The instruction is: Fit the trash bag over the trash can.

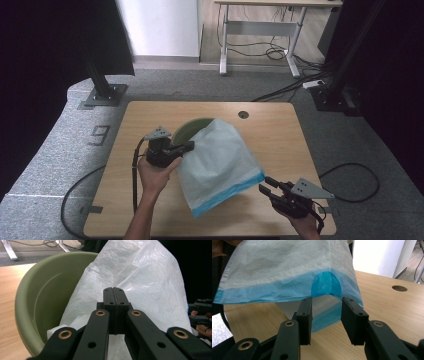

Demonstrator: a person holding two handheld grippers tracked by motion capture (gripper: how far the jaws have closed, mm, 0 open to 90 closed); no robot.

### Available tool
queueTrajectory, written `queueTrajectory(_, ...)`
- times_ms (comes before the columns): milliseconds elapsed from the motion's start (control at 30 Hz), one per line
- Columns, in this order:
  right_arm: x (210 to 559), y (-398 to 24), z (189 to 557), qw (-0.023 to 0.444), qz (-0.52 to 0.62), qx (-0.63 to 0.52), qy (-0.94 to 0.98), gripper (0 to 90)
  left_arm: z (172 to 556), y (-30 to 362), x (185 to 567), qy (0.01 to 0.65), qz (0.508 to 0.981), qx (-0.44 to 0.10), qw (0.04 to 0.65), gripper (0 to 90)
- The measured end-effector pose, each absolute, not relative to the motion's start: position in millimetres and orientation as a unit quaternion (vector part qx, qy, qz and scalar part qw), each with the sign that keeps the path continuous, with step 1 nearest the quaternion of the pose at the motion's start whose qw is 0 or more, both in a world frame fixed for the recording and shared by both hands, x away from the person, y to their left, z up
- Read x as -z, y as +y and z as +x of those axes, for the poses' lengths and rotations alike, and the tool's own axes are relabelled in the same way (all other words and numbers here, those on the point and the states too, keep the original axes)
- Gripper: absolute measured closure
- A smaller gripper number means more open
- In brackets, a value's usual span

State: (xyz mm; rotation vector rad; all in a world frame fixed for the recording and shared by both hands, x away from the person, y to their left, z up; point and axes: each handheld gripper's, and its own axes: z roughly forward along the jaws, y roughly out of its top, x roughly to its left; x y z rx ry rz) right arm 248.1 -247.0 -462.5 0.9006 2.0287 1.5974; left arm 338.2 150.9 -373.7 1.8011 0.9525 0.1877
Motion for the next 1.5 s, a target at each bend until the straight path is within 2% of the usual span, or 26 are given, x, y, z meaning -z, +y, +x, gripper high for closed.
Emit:
queueTrajectory(533, 464.7, -239.9, 254.0, 0.182, 0.324, -0.584, 0.722, 62.1, 340.0, 154.7, 372.1, 0.401, 0.745, -0.066, 0.528, 90.0)
queueTrajectory(667, 465.2, -236.2, 254.1, 0.189, 0.332, -0.581, 0.719, 68.0, 341.1, 155.9, 372.5, 0.403, 0.743, -0.061, 0.531, 90.0)
queueTrajectory(800, 463.2, -234.6, 257.7, 0.189, 0.338, -0.591, 0.707, 82.1, 338.9, 156.2, 371.9, 0.399, 0.74, -0.062, 0.538, 89.9)
queueTrajectory(933, 456.7, -233.5, 258.3, 0.199, 0.339, -0.597, 0.699, 86.8, 331.5, 155.0, 366.8, 0.387, 0.739, -0.071, 0.547, 89.9)
queueTrajectory(1133, 435.8, -235.3, 251.2, 0.22, 0.329, -0.608, 0.688, 88.0, 324.8, 157.4, 359.6, 0.377, 0.738, -0.085, 0.553, 88.6)
queueTrajectory(1200, 429.0, -236.4, 249.7, 0.226, 0.322, -0.609, 0.689, 88.1, 322.9, 157.2, 358.2, 0.376, 0.735, -0.095, 0.557, 84.4)
queueTrajectory(1233, 426.7, -236.5, 249.9, 0.226, 0.321, -0.609, 0.689, 88.1, 322.9, 157.2, 358.2, 0.376, 0.735, -0.095, 0.557, 77.7)
queueTrajectory(1267, 424.2, -236.4, 250.6, 0.227, 0.32, -0.608, 0.69, 88.1, 317.0, 155.4, 354.7, 0.385, 0.721, -0.128, 0.561, 70.6)
queueTrajectory(1333, 420.7, -235.6, 251.6, 0.223, 0.322, -0.608, 0.691, 88.2, 309.3, 152.1, 349.4, 0.373, 0.723, -0.146, 0.563, 62.8)
queueTrajectory(1500, 412.8, -229.8, 253.9, 0.225, 0.317, -0.605, 0.695, 88.2, 299.2, 140.5, 343.2, 0.347, 0.742, -0.144, 0.556, 53.3)
